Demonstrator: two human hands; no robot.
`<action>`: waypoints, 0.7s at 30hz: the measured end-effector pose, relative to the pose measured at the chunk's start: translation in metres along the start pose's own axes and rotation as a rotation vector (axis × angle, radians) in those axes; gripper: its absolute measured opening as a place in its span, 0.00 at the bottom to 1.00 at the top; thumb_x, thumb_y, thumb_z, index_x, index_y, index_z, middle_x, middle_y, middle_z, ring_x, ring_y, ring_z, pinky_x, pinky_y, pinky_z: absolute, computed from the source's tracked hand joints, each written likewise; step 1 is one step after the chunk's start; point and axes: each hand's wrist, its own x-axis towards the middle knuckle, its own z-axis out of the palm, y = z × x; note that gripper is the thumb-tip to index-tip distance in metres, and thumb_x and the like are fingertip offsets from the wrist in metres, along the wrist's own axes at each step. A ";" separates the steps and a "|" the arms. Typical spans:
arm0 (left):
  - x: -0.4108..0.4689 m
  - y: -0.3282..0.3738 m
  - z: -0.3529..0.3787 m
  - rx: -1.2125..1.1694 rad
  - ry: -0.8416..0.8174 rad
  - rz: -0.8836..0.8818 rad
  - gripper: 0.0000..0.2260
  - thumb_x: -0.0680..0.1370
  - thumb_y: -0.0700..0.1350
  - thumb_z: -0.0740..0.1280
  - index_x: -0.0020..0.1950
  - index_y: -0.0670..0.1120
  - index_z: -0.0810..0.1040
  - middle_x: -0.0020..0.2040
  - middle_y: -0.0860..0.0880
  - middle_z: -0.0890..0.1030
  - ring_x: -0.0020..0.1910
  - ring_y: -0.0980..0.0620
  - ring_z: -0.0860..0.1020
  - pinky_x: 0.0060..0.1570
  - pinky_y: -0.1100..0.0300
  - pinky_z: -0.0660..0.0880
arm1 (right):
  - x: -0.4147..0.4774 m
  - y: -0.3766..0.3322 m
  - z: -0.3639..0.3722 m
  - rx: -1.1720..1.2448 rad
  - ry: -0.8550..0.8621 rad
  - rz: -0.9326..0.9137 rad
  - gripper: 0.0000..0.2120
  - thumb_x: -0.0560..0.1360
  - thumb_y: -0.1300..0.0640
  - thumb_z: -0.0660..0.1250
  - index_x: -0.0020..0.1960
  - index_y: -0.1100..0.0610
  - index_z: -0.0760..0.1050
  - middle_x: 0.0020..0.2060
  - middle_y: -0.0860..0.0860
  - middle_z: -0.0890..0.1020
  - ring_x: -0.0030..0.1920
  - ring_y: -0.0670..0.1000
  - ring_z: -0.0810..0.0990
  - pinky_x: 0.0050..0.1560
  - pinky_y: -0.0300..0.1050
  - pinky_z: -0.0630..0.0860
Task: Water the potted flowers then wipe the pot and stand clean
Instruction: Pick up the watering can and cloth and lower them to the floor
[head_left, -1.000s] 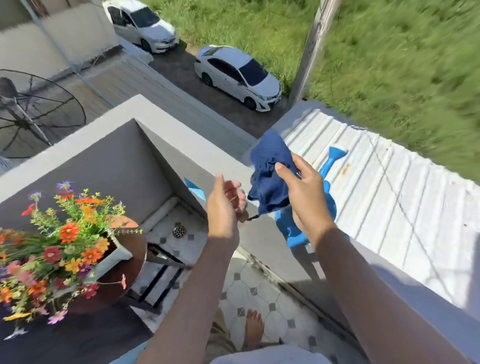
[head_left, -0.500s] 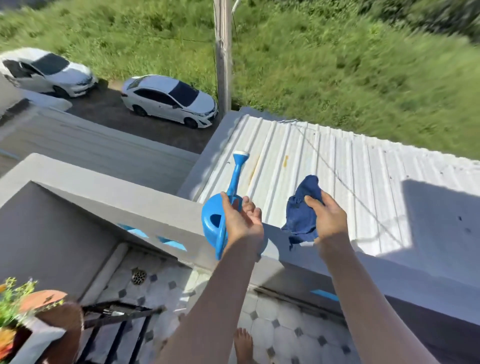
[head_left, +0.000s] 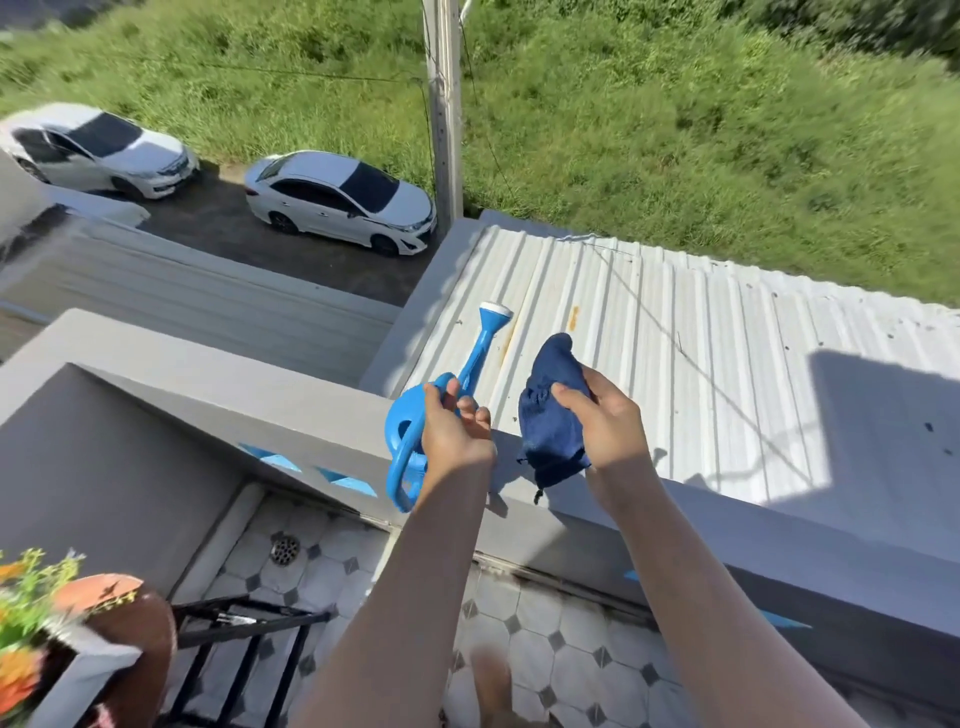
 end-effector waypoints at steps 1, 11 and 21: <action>0.001 0.007 -0.004 0.017 -0.003 0.014 0.10 0.82 0.52 0.61 0.46 0.48 0.75 0.39 0.54 0.77 0.19 0.61 0.69 0.19 0.70 0.65 | 0.000 -0.002 0.004 -0.006 -0.014 -0.003 0.12 0.77 0.62 0.69 0.60 0.55 0.80 0.53 0.56 0.86 0.56 0.58 0.83 0.62 0.59 0.78; -0.004 0.118 -0.083 0.224 0.129 0.133 0.09 0.79 0.51 0.67 0.40 0.50 0.74 0.29 0.54 0.73 0.21 0.60 0.68 0.20 0.68 0.62 | -0.002 0.009 0.104 -0.093 -0.338 0.052 0.12 0.77 0.60 0.70 0.60 0.54 0.80 0.54 0.55 0.86 0.56 0.57 0.84 0.60 0.58 0.79; 0.031 0.240 -0.196 0.562 0.367 0.121 0.10 0.74 0.49 0.72 0.37 0.49 0.74 0.29 0.52 0.71 0.26 0.56 0.67 0.25 0.63 0.61 | -0.009 0.091 0.242 -0.277 -0.538 0.184 0.13 0.74 0.58 0.72 0.58 0.56 0.81 0.53 0.55 0.86 0.55 0.58 0.84 0.60 0.61 0.78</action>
